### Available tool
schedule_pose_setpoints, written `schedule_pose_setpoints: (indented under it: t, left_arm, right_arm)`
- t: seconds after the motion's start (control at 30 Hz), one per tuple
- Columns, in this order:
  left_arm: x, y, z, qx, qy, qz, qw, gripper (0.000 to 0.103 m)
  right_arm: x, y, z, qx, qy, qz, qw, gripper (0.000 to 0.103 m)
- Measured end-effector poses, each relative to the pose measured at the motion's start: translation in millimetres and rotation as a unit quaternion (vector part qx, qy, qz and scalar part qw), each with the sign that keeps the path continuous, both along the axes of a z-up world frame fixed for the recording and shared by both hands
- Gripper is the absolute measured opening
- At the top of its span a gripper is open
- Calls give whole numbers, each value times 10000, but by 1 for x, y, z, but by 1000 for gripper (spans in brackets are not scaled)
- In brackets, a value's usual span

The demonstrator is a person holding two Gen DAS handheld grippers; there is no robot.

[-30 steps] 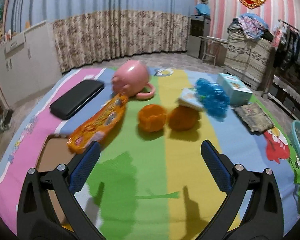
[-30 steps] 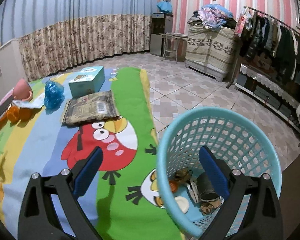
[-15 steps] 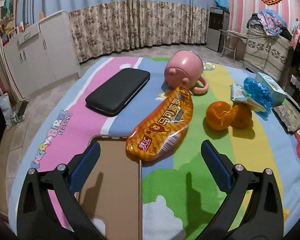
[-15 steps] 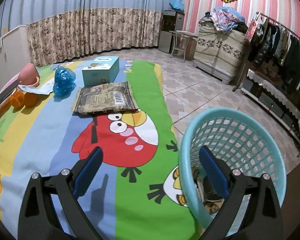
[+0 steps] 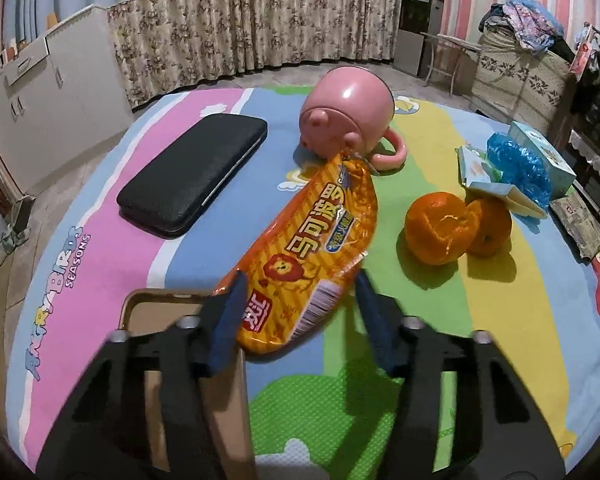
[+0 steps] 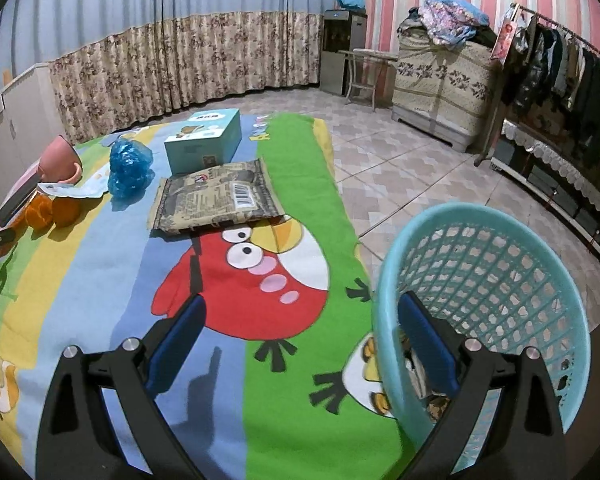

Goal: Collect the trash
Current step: 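Grasp the orange chip bag with the left gripper while the right gripper grasps the brown wrapper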

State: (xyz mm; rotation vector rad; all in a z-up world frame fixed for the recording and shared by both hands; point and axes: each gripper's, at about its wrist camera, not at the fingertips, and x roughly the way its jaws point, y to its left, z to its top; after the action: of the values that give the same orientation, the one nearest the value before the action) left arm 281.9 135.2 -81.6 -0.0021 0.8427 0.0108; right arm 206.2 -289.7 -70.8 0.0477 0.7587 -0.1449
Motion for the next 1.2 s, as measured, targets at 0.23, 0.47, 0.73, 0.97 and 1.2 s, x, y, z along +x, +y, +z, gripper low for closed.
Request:
schedule_pose_setpoints:
  t: [0.23,0.47,0.73,0.97,1.2]
  left_arm:
    - [-2,8,2,-271,-81,78,9996,23]
    - [-1,9,1,-238,-75,133,9996,20]
    - [-2,6,2,-208,-12,135,9997,18]
    - [-8,-12,15,341,-308,75,9989,7]
    - [-23,-28,40,725,-707,-6,9949,6]
  right_arm:
    - [34,14,9,-57,8,168,9998,95]
    - [96,12,0,-156,289,40,9995,94]
    - [126,21,-21,35,769,392,9963,64]
    - [111,9,-17,198,586,310,9976,20]
    - [72,-7,-5,614,62,225,9978,2]
